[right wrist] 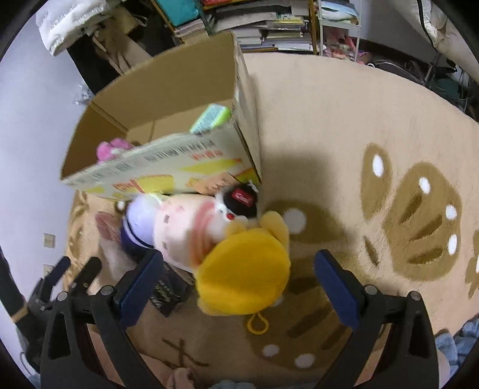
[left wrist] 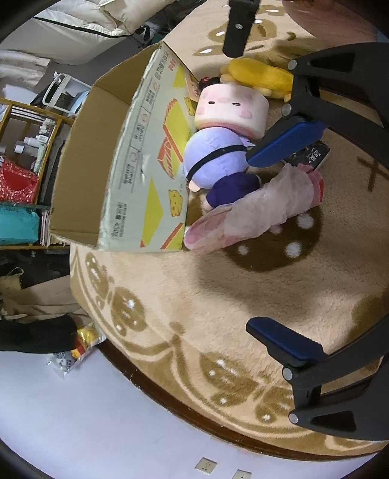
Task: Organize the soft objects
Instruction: 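Grasp the pink-wrapped plush with the left tool while the right tool grasps the yellow-hatted plush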
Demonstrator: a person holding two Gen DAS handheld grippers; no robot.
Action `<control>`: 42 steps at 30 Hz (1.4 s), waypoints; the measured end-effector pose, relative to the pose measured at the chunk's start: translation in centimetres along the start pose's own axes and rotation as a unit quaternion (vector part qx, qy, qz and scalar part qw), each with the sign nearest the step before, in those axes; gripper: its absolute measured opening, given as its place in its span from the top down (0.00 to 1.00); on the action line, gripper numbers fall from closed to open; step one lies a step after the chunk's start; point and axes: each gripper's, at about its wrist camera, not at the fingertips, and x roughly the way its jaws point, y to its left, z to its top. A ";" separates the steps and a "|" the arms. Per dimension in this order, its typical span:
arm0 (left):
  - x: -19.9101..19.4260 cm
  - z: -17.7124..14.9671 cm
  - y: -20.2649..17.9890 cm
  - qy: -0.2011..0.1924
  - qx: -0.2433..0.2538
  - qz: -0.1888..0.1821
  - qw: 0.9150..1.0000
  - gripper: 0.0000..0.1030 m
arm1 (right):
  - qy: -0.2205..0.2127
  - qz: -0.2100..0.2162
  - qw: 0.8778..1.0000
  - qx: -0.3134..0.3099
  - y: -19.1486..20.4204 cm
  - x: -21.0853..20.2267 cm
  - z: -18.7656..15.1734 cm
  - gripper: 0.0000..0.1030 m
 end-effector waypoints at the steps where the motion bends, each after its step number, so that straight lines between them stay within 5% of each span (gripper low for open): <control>1: 0.3 0.0 0.0 0.003 0.002 -0.001 1.000 0.04 | 0.002 -0.004 1.000 -0.002 0.0 0.2 -0.1 0.00; 25: 6.2 -0.5 -0.6 0.066 0.005 -0.022 0.998 0.04 | 0.085 -0.003 0.996 0.017 -1.0 6.4 -0.1 0.00; 27: 6.7 -0.6 -0.5 0.073 0.003 -0.026 0.997 0.11 | 0.089 0.003 0.996 0.019 -1.1 6.6 -0.1 0.02; 31: 7.3 -1.0 -0.5 0.086 0.000 -0.019 0.996 0.27 | 0.101 0.035 0.994 0.029 -0.6 7.5 -0.4 0.21; 37: 7.1 -1.2 0.3 0.079 -0.019 0.002 0.997 0.54 | 0.079 0.005 0.997 0.002 1.2 7.0 -0.7 0.24; 42: 6.5 -1.4 1.5 0.076 -0.045 -0.007 0.996 0.65 | 0.062 -0.013 0.998 -0.002 1.4 5.7 -1.1 0.24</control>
